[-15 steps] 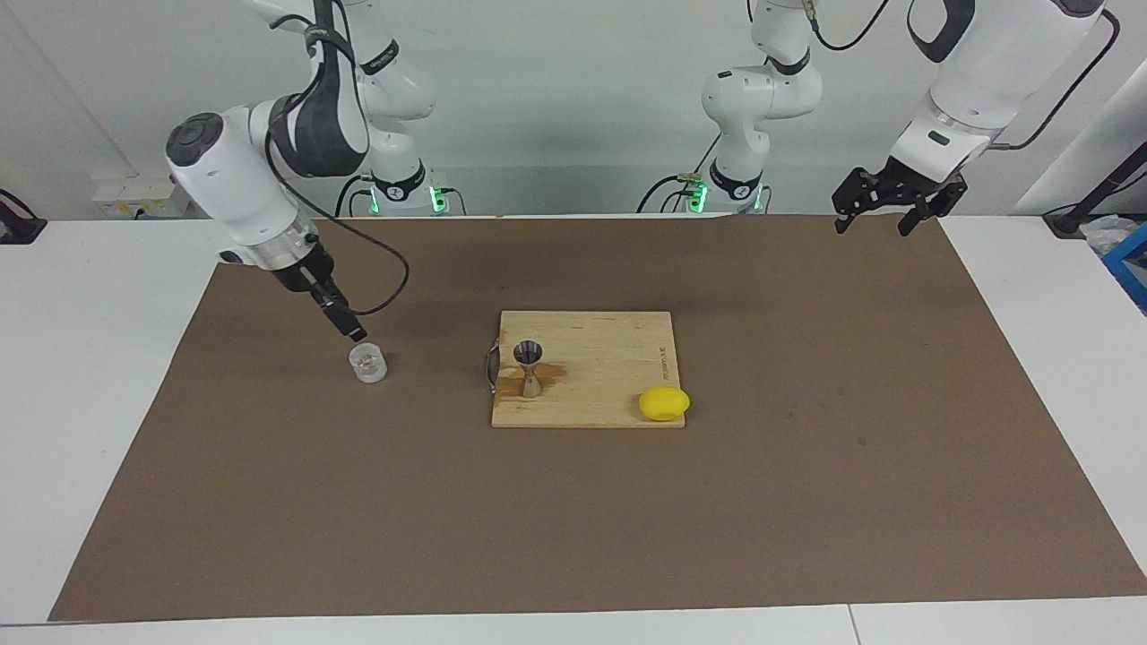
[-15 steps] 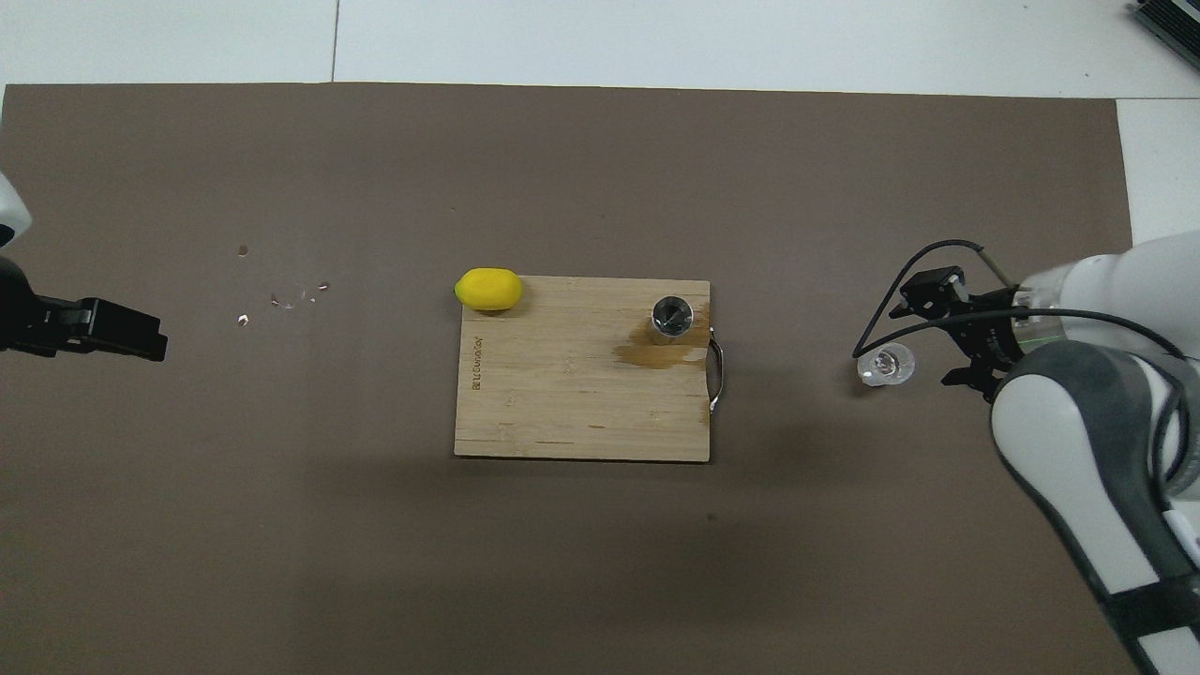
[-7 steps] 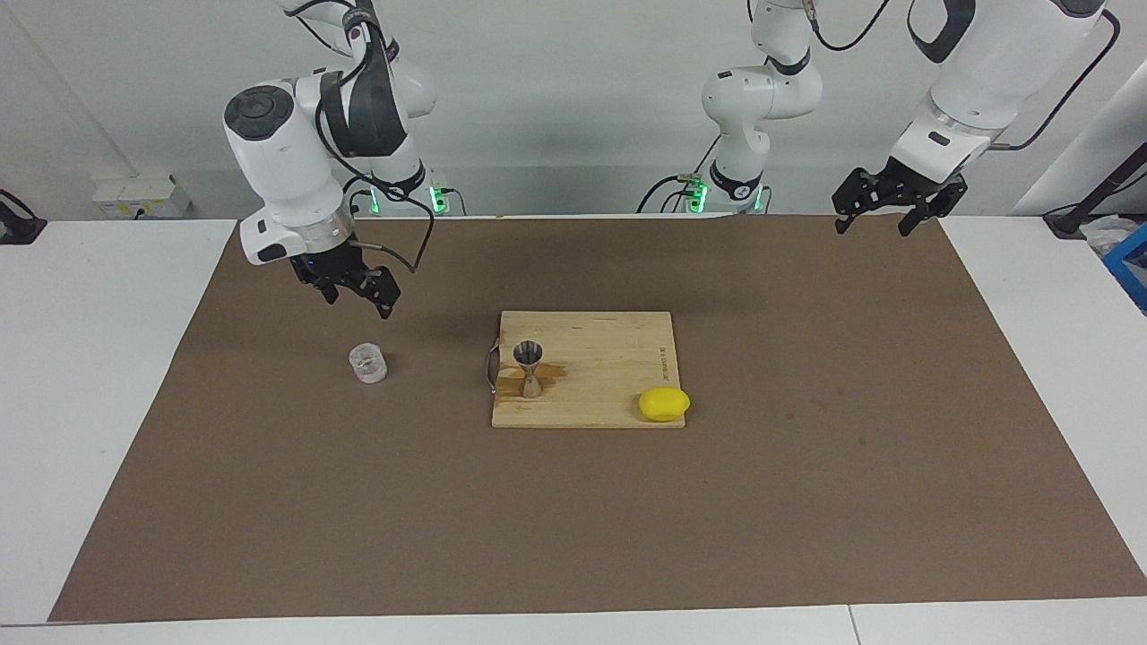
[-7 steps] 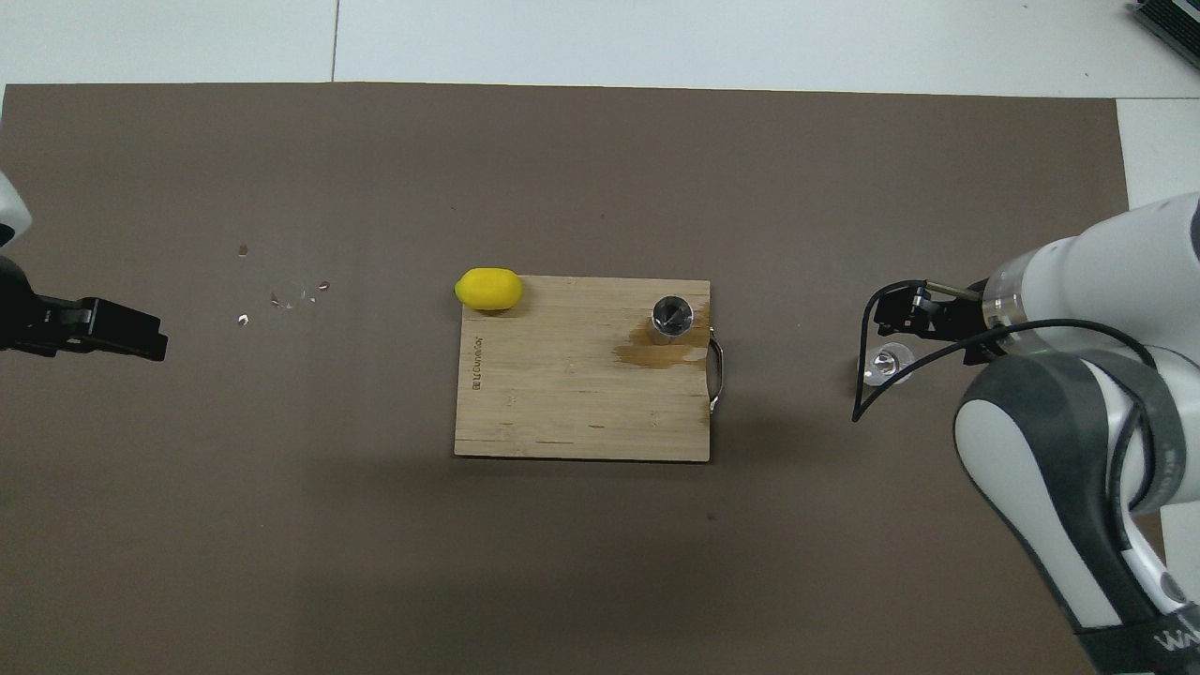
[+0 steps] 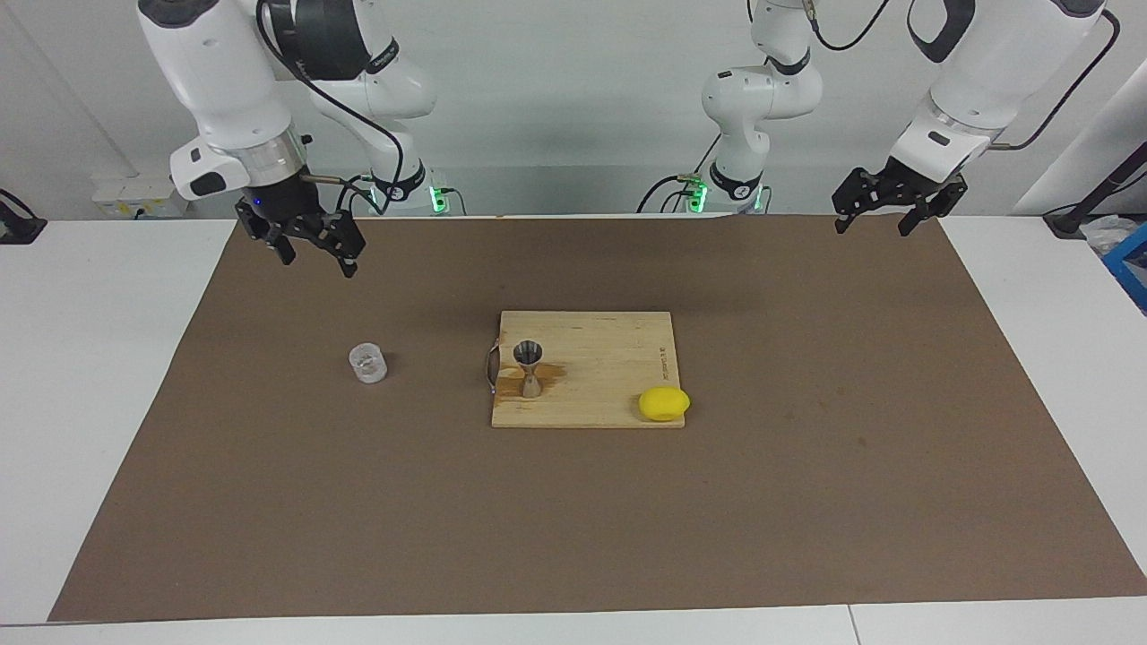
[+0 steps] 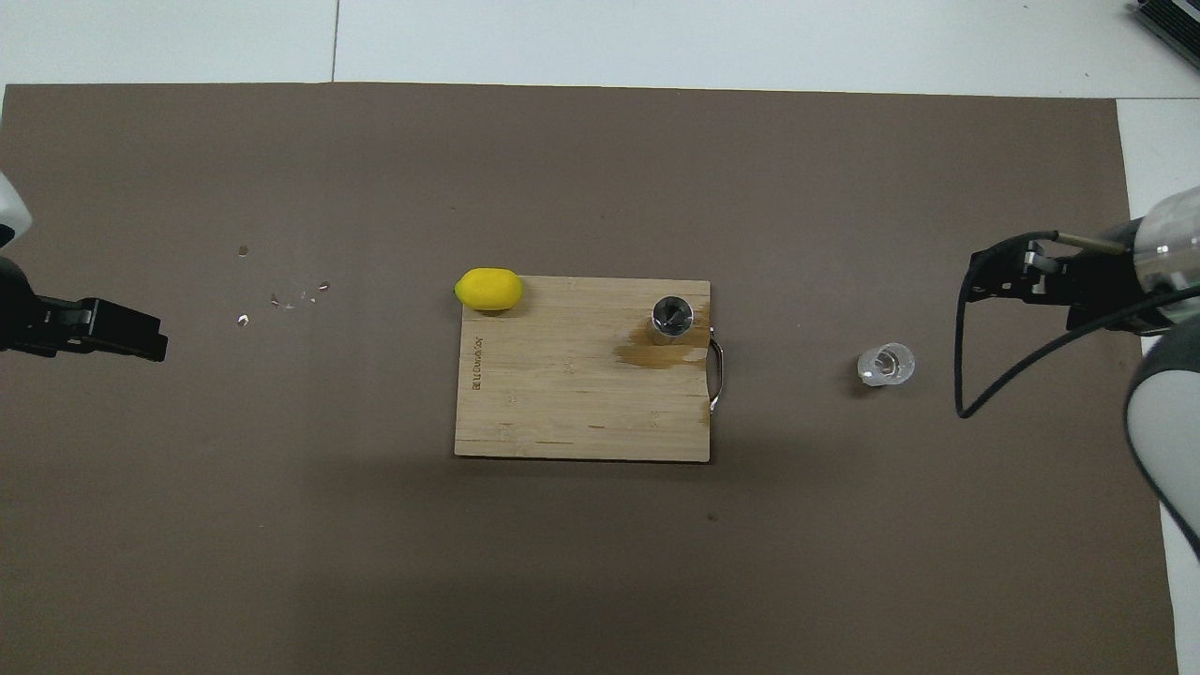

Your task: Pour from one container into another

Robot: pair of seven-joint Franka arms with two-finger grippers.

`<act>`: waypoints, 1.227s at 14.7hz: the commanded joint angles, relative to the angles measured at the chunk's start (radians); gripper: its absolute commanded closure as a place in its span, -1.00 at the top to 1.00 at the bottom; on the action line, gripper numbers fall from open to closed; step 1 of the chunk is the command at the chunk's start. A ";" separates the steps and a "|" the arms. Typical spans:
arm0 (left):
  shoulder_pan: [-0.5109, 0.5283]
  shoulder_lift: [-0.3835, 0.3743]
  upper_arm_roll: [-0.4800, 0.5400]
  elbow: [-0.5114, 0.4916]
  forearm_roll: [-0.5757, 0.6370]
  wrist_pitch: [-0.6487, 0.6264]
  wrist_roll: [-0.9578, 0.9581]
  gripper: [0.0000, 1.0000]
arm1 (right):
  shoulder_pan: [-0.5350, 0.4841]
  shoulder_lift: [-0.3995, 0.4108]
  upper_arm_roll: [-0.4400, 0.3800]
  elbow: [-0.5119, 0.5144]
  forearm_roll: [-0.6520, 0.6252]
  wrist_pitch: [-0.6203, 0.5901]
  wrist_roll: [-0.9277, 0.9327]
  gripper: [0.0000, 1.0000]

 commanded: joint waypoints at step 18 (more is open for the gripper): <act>0.007 -0.028 -0.001 -0.031 -0.011 0.008 -0.003 1.00 | -0.055 -0.001 0.009 0.050 0.004 -0.148 -0.218 1.00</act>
